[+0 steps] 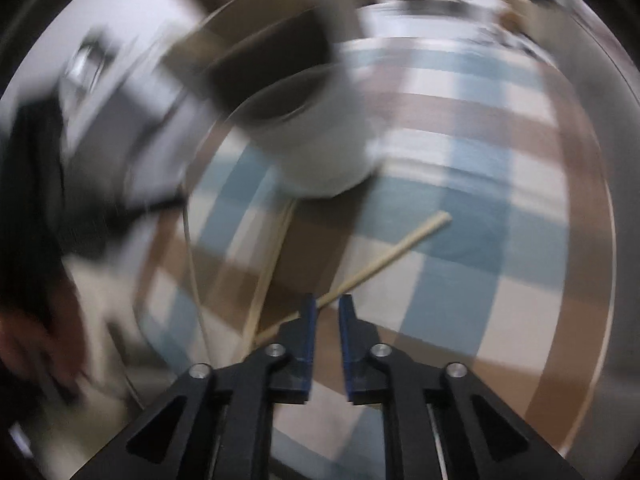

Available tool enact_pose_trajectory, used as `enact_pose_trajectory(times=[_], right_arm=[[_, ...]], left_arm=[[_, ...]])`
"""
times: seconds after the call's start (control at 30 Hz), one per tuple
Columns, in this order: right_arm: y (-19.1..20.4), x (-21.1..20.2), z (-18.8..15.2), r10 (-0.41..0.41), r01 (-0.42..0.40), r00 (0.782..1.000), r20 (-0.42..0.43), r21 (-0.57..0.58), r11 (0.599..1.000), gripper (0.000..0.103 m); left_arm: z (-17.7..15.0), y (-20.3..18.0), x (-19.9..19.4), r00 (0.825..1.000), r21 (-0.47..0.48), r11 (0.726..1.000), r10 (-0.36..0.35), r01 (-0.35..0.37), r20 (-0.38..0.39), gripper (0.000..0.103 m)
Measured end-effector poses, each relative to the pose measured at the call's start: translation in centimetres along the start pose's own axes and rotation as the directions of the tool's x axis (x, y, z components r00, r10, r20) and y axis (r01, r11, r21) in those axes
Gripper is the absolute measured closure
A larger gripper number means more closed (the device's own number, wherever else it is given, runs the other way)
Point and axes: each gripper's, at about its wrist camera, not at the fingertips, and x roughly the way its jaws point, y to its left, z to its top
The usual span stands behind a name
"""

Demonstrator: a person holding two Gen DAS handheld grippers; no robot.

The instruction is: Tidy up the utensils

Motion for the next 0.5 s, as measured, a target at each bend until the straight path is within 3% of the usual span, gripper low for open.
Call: enact_pose_trajectory(times=[0.1,0.17,0.2,0.33,0.4,0.5], right_arm=[[2.9,1.3,0.1,-0.048,0.029,0.997,-0.066,-0.259,0.966,0.08],[4.4,2.2,0.0,-0.054,0.009,0.993,-0.103,-0.396,0.918,0.061],[5.2,2.8,-0.2,-0.062,-0.004,0.99,-0.125,-0.468,0.884,0.059],[7.8,5.4,-0.7,-0.117,-0.063,0.967,-0.225,-0.661,0.748,0.059],[9.1,6.6,-1.2,-0.159,-0.093,0.952,-0.261,-0.744,0.661,0.059],[10.5,8.2,-2.1,-0.22,-0.162,0.919,-0.328,-0.822,0.545,0.062]], left_arm=[[0.4,1.0,-0.9,0.999,-0.018,0.999,-0.036,0.037,0.024,0.103],[0.8,1.4,-1.2,0.998,-0.026,0.998,-0.062,0.063,0.031,0.103],[0.9,1.6,-1.4,0.997,-0.025,0.997,-0.07,0.07,0.036,0.103],[0.9,2.3,-1.9,0.995,-0.024,0.995,-0.095,0.096,0.039,0.103],[0.7,2.9,-2.2,0.994,-0.016,0.995,-0.102,0.102,0.044,0.103],[0.7,3.6,-2.0,0.993,-0.024,0.993,-0.117,0.117,0.035,0.103]])
